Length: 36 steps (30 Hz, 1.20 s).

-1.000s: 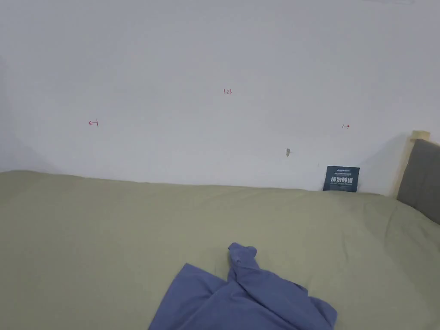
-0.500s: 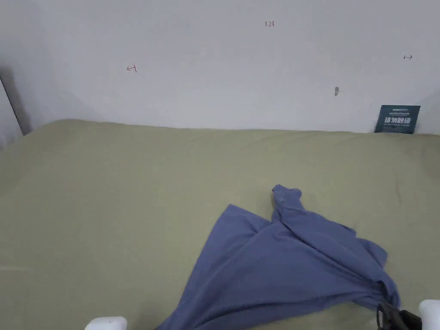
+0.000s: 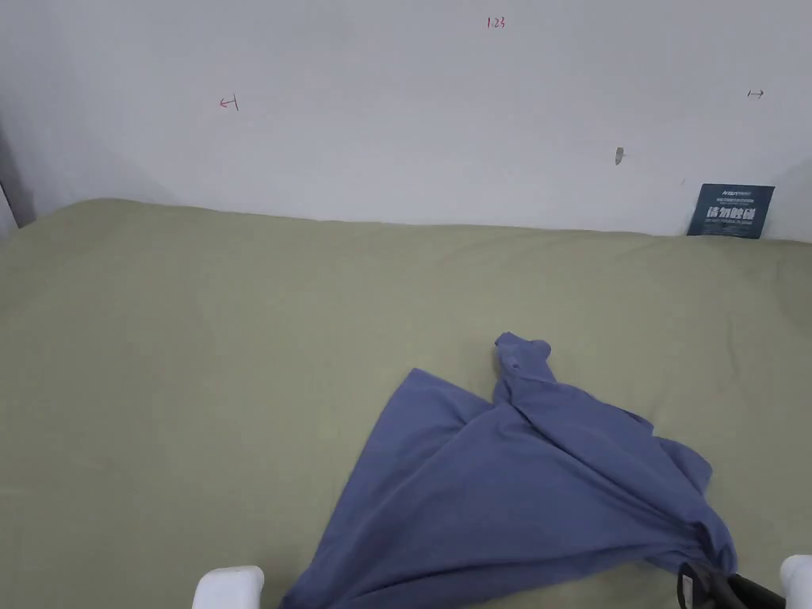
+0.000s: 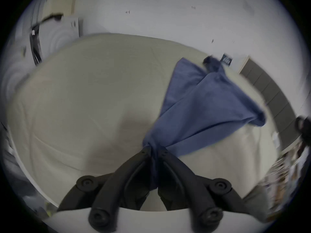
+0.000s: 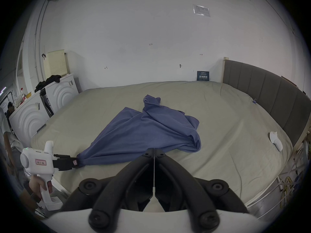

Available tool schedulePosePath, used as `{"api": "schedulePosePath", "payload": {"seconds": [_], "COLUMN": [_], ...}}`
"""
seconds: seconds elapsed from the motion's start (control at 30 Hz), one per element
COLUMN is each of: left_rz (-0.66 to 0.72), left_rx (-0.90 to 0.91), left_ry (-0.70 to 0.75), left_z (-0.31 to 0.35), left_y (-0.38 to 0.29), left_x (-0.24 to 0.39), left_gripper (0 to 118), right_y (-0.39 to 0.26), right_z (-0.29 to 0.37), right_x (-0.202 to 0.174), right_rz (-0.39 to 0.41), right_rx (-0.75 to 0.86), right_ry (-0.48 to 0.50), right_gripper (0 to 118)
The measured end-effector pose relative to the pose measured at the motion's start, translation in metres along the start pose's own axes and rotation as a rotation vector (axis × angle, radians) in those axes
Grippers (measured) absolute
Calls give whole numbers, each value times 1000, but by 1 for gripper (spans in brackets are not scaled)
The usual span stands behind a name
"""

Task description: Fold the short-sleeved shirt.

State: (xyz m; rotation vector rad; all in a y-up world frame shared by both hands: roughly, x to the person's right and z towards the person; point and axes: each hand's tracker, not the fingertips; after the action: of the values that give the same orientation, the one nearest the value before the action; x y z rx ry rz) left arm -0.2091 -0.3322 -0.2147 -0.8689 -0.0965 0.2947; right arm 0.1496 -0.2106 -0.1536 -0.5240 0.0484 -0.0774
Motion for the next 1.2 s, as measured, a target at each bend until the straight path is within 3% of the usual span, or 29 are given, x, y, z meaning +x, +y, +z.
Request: {"api": "schedulePosePath", "payload": {"seconds": [0.03,0.3,0.43,0.5,0.57,0.6,0.67,0.7,0.77,0.83,0.97,1.1,1.17,1.2], "left_rz": [47,-49,-66,-57,-48,-48,-52,-55,-57,-48,-57,-50,-33,-31], "left_rx": [-27,37,55,51,51,46,42,33,16,7,3,0,1,1], "left_ry": [8,86,96,90,95,92,98,98,111,103,107,99,89,88], "left_z": [-2,12,12,9,7,5,4,1,-2,-4,-5,-7,-8,-8], "left_y": [1,2,6,6,7,6,4,4,2,0,-1,1,1,1], "left_x": [2,15,14,13,11,10,10,8,8,6,6,4,1,1], "left_gripper": [6,6,6,6,6,6,6,6,6,6,6,6,6,6], "right_y": [0,20,66,97,129,145,170,178,186,184,176,165,161,159], "right_z": [-2,-48,-121,-169,-220,-247,-299,-327,-370,-390,-402,-418,-426,-427], "right_x": [-1,1,12,17,17,16,16,16,18,16,0,-9,-4,-2], "right_rz": [1,75,93,102,168,214,257,275,283,320,331,406,345,315], "right_rx": [-3,-27,-16,-23,-35,-47,-104,-224,-342,-345,-323,-343,-381,-402], "right_ry": [3,-14,-7,44,105,106,143,151,153,104,200,117,131,188], "right_gripper": [3,3,3,3,5,16,87,105,103,101,101,101,101,101]}}
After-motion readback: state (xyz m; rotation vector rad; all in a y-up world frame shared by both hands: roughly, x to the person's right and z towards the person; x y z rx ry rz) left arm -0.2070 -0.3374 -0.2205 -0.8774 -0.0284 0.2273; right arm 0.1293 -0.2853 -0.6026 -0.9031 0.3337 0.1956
